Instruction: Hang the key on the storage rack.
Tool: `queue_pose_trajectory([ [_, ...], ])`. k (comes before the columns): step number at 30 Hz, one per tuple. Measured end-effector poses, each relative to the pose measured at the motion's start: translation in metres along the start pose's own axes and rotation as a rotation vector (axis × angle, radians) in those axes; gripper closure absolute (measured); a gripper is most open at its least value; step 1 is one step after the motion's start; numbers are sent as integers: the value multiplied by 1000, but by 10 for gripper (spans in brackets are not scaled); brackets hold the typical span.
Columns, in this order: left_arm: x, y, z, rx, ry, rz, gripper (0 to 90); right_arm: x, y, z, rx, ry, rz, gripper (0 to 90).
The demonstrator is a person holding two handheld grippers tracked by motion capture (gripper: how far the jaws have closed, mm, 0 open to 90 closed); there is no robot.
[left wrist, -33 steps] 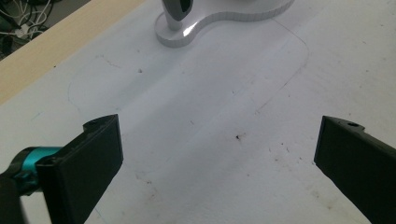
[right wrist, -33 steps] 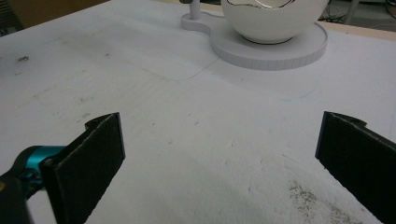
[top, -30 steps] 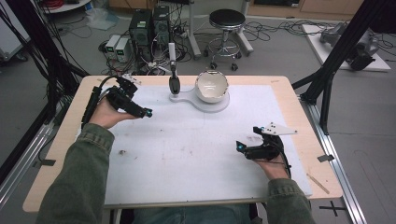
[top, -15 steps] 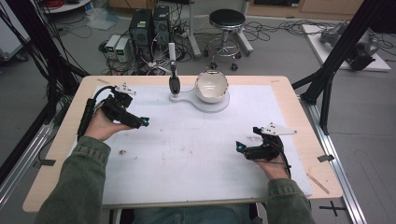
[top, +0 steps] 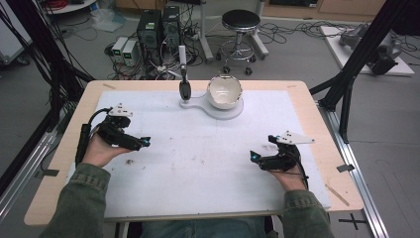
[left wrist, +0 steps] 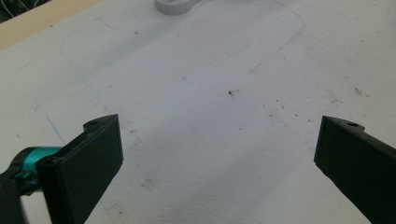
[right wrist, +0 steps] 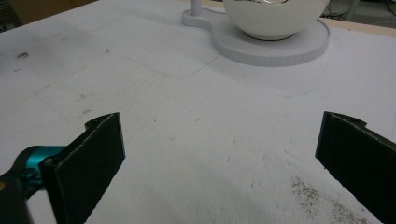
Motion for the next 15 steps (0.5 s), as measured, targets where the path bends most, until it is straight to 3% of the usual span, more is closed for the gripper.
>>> queue_pose_trajectory([
  [4, -5, 11, 2, 2, -32, -46, 17, 0, 0, 0, 3, -1, 2, 3],
  [12, -16, 35, 6, -31, -43, -123, 18, 1, 0, 0, -5, 1, 3, 3],
  [15, -22, 44, 2, -17, -66, -201, 17, 1, 1, 1, -2, 0, 7, 3],
])
Point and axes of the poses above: each handheld gripper's, and its own axes: x roughly forward along the jaws, y roughly out of its underside, z roughly to its left, the point moved 3 cm from there along x, roughly forward along the jaws, and after that the axes turned 1 degree about -z, right-handed, at the moved point
